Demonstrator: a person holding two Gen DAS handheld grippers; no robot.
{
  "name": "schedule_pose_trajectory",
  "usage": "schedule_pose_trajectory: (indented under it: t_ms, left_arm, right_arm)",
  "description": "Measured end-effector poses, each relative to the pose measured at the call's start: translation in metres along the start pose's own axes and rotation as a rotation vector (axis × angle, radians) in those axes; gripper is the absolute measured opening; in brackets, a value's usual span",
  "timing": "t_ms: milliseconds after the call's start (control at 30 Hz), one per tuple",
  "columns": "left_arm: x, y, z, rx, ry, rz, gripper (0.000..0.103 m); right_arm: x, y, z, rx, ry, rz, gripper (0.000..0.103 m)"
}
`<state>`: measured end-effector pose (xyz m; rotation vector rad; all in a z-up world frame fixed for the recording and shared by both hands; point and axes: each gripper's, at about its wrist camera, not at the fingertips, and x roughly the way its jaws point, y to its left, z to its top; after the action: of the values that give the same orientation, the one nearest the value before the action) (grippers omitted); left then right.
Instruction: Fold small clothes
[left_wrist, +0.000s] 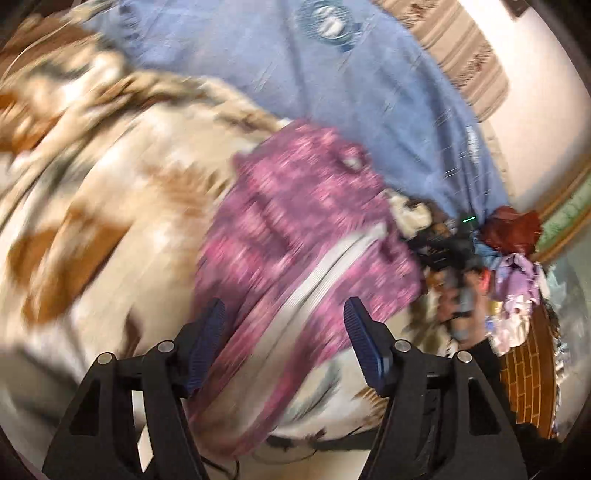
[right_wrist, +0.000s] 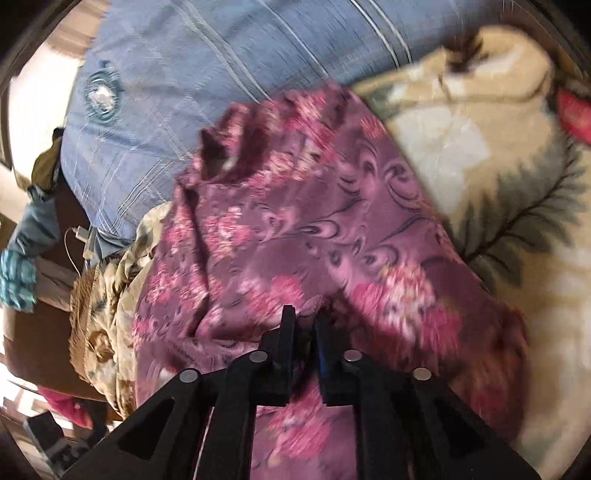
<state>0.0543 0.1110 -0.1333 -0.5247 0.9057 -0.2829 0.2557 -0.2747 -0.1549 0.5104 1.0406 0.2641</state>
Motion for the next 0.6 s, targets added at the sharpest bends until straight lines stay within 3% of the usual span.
schedule_pose_trajectory:
  t_ms: [67, 200, 267, 333, 433, 500, 600]
  left_arm:
    - [0.002, 0.005, -0.020, 0.028, 0.007, 0.060, 0.066]
    - [0.009, 0.006, -0.039, 0.061, 0.046, 0.112, 0.066]
    - [0.011, 0.006, -0.049, 0.068, 0.057, 0.142, 0.066]
    - [0.008, 0.006, -0.057, 0.056, 0.064, 0.090, 0.066]
    - [0.003, -0.003, -0.068, 0.115, 0.078, 0.058, 0.066]
    - [0.002, -0.007, -0.073, 0.151, 0.074, 0.078, 0.066]
    - [0.006, -0.006, -0.076, 0.174, 0.090, 0.113, 0.066]
  right_arm:
    - [-0.028, 0.019, -0.015, -0.007, -0.059, 0.037, 0.050]
    - [-0.064, 0.073, -0.063, -0.056, -0.086, 0.200, 0.062]
    - [-0.059, 0.098, -0.085, -0.068, -0.028, 0.278, 0.062]
    - [-0.036, 0.125, -0.106, -0.072, 0.084, 0.334, 0.062]
    - [0.002, 0.156, -0.134, -0.112, 0.232, 0.321, 0.062]
    - [0.026, 0.171, -0.147, -0.134, 0.321, 0.241, 0.060]
    - [0.037, 0.174, -0.155, -0.114, 0.367, 0.216, 0.058]
